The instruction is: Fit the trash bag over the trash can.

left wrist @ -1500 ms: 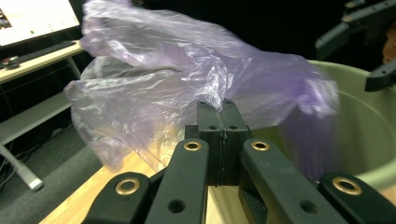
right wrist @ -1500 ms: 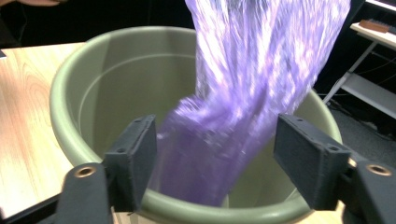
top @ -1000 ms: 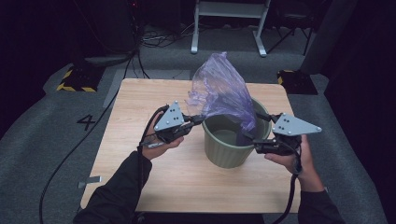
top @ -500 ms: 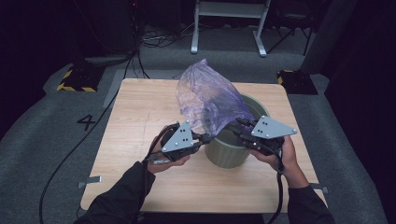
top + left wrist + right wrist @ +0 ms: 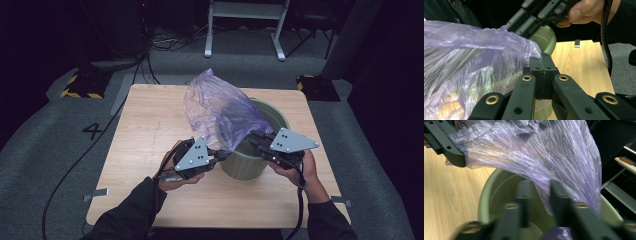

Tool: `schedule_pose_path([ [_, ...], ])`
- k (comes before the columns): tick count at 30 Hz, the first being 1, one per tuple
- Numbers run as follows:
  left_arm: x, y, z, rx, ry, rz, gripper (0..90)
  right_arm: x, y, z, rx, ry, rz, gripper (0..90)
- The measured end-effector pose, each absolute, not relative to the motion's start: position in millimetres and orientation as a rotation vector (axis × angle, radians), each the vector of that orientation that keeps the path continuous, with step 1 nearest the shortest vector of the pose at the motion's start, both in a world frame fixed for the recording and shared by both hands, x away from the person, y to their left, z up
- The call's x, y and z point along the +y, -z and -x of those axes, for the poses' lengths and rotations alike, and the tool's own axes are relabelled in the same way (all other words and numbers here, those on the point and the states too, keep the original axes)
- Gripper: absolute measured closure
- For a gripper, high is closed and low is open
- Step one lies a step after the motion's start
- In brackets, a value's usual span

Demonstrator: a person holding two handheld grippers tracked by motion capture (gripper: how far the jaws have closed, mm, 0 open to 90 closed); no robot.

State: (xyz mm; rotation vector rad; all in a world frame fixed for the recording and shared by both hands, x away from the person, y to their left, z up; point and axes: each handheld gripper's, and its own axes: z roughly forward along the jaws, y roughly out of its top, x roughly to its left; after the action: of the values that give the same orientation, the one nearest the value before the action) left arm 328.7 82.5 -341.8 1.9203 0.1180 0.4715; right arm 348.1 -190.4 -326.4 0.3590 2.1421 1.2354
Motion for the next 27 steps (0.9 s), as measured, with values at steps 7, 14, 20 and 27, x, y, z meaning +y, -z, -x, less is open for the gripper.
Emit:
schedule_pose_path([
  [7, 77.3, 337.0, -326.6, 0.095, -0.458, -1.912, 89.7, -180.7, 322.8, -341.3, 2.102, -1.223, -0.328, 35.6],
  [14, 68.6, 333.2, -322.0, 0.065, -0.444, -1.913, 89.7, -175.5, 321.7, -344.5, 2.086, -1.206, -0.326, 43.5],
  [20, 66.0, 332.4, -321.1, 0.068, -0.433, -1.914, 81.6, -175.1, 325.7, -345.3, 2.121, -1.225, -0.284, 84.5],
  [27, 80.0, 332.7, -315.8, 0.113, -0.431, -1.913, 46.9, -186.6, 325.9, -342.8, 2.130, -1.244, -0.303, 90.0],
])
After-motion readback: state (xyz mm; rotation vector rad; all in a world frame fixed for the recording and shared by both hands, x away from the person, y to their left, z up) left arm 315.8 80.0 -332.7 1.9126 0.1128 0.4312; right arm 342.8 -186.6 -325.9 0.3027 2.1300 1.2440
